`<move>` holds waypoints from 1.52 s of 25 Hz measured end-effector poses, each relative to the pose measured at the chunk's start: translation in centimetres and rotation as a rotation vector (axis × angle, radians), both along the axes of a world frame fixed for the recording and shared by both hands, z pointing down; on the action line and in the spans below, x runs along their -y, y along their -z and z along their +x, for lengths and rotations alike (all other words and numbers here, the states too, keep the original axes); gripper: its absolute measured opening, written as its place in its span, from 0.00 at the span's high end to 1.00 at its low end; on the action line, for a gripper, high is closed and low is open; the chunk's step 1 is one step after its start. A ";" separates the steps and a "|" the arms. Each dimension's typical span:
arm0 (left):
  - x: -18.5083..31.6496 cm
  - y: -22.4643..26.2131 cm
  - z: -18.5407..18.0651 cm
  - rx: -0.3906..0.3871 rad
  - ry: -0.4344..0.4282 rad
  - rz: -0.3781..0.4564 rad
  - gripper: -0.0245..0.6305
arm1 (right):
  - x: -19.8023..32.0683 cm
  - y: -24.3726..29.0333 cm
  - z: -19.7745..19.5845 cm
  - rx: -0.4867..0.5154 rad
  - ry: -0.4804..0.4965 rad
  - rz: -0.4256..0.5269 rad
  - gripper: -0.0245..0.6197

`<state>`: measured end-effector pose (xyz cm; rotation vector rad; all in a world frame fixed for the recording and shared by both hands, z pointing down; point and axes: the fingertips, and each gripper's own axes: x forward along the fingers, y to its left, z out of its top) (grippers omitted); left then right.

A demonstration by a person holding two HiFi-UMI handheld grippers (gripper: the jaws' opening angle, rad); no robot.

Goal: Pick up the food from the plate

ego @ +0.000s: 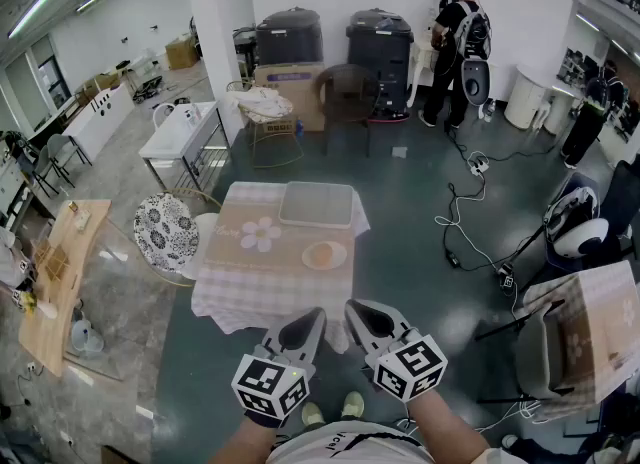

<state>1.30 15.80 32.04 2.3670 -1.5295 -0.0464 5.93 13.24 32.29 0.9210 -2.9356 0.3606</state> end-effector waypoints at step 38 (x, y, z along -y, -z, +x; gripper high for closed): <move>3.1 -2.4 1.1 0.066 0.138 -0.026 0.95 | 2.8 -2.7 1.6 0.061 0.113 -0.044 0.94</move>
